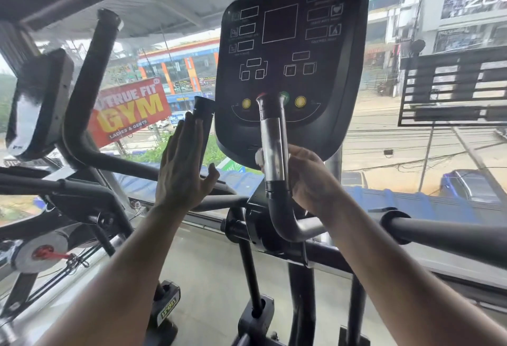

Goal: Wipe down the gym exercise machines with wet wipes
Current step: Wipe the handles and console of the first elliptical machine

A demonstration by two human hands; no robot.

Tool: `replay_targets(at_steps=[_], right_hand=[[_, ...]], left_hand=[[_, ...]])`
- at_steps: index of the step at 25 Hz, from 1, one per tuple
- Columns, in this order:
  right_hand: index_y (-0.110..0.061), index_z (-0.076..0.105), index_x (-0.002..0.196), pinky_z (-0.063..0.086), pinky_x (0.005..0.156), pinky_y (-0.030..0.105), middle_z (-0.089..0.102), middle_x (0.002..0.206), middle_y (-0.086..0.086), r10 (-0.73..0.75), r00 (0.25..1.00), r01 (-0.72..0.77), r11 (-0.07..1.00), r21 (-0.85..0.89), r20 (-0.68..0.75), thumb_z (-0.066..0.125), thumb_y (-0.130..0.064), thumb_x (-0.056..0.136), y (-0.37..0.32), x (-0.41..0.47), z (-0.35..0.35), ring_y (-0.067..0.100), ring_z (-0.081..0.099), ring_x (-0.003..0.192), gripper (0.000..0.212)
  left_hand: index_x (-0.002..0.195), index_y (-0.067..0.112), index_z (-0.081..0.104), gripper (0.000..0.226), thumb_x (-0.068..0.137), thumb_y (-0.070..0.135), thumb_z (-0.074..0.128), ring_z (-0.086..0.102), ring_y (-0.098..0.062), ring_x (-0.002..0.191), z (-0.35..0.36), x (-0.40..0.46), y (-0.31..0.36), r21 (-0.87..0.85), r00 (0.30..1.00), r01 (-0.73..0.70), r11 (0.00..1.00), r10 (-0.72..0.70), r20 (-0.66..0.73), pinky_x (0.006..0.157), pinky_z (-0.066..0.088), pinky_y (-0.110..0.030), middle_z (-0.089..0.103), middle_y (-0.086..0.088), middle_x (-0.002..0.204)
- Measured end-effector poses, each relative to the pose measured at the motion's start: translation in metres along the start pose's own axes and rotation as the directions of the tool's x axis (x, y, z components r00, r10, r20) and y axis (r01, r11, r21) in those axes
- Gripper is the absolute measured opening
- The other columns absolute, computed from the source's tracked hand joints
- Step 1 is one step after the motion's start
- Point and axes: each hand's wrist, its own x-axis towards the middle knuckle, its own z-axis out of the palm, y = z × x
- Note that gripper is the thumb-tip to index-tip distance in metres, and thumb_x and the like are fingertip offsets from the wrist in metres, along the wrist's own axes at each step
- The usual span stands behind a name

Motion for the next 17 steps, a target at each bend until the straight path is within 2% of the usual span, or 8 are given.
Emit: replay_targets(at_steps=[2, 4, 7, 8, 10, 12, 14, 17], right_hand=[[0.008, 0.068, 0.107, 0.048, 0.059, 0.022, 0.063, 0.090, 0.021, 0.067, 0.998, -0.067, 0.996, -0.060, -0.009, 0.069, -0.012, 0.085, 0.017, -0.024, -0.013, 0.018, 0.056, 0.067, 0.030], [-0.001, 0.075, 0.095, 0.039, 0.058, 0.023, 0.057, 0.082, 0.018, 0.080, 0.995, -0.091, 0.971, -0.220, -0.059, 0.066, -0.002, 0.083, 0.021, -0.049, -0.016, 0.021, 0.048, 0.066, 0.015], [-0.011, 0.080, 0.087, 0.040, 0.061, 0.021, 0.061, 0.069, 0.005, 0.025, 0.992, -0.071, 0.921, -0.383, -0.124, 0.054, 0.019, 0.089, 0.011, -0.058, -0.013, 0.013, 0.050, 0.062, 0.039], [-0.010, 0.080, 0.090, 0.043, 0.064, 0.021, 0.063, 0.068, 0.004, -0.006, 0.984, -0.069, 0.908, -0.413, -0.176, 0.054, 0.020, 0.089, 0.008, -0.060, -0.011, 0.013, 0.053, 0.062, 0.039], [-0.009, 0.080, 0.096, 0.052, 0.070, 0.025, 0.073, 0.077, 0.006, -0.115, 0.949, -0.034, 0.889, -0.457, -0.294, 0.061, 0.013, 0.090, 0.001, -0.066, -0.008, 0.020, 0.065, 0.069, 0.030], [-0.015, 0.079, 0.100, 0.059, 0.073, 0.029, 0.079, 0.089, -0.001, -0.290, 0.881, 0.056, 0.849, -0.526, -0.374, 0.069, -0.001, 0.092, -0.003, -0.075, -0.007, 0.018, 0.074, 0.081, 0.019], [-0.018, 0.076, 0.104, 0.059, 0.075, 0.024, 0.079, 0.094, -0.009, -0.466, 0.819, 0.170, 0.754, -0.634, -0.335, 0.071, -0.008, 0.094, 0.001, -0.089, 0.000, 0.008, 0.074, 0.087, 0.015], [-0.017, 0.072, 0.117, 0.060, 0.086, 0.028, 0.074, 0.114, -0.013, -0.586, 0.793, 0.255, 0.570, -0.781, -0.168, 0.070, -0.012, 0.096, 0.031, -0.103, 0.011, 0.001, 0.069, 0.107, 0.021]], left_hand=[[0.166, 0.009, 0.017, 0.092, 0.089, 0.025, 0.065, 0.022, -0.036, 0.158, -0.002, 0.001, 0.003, 0.012, 0.988, -0.129, 0.992, 0.129, -0.080, 0.123, 0.031, -0.053, -0.001, 0.002, 0.174], [0.166, 0.010, 0.016, 0.095, 0.086, 0.020, 0.067, 0.021, -0.036, 0.158, -0.006, 0.002, 0.005, 0.020, 0.983, -0.146, 0.989, 0.147, -0.108, 0.123, 0.032, -0.054, -0.002, 0.005, 0.174], [0.166, 0.009, 0.017, 0.095, 0.087, 0.017, 0.068, 0.021, -0.036, 0.158, -0.003, 0.000, 0.002, 0.031, 0.984, -0.138, 0.990, 0.140, -0.110, 0.125, 0.029, -0.051, 0.003, 0.000, 0.174], [0.166, 0.009, 0.017, 0.095, 0.087, 0.017, 0.070, 0.020, -0.035, 0.159, -0.003, 0.001, 0.002, 0.032, 0.986, -0.127, 0.991, 0.130, -0.101, 0.126, 0.027, -0.048, 0.005, -0.002, 0.174], [0.166, 0.009, 0.016, 0.095, 0.088, 0.018, 0.069, 0.020, -0.034, 0.159, -0.003, 0.000, 0.003, 0.026, 0.988, -0.120, 0.992, 0.122, -0.096, 0.126, 0.026, -0.046, 0.009, -0.006, 0.174], [0.167, 0.010, 0.015, 0.095, 0.088, 0.021, 0.067, 0.019, -0.034, 0.159, -0.002, 0.000, 0.004, 0.027, 0.989, -0.108, 0.994, 0.110, -0.099, 0.125, 0.029, -0.050, 0.012, -0.009, 0.174], [0.167, 0.010, 0.014, 0.095, 0.089, 0.022, 0.068, 0.018, -0.034, 0.159, -0.003, 0.001, 0.004, 0.038, 0.990, -0.110, 0.993, 0.112, -0.084, 0.125, 0.029, -0.051, 0.013, -0.011, 0.174], [0.167, 0.011, 0.012, 0.092, 0.092, 0.028, 0.063, 0.016, -0.034, 0.160, -0.003, 0.000, 0.004, 0.039, 0.994, -0.095, 0.995, 0.097, -0.044, 0.124, 0.030, -0.055, 0.010, -0.010, 0.175]])
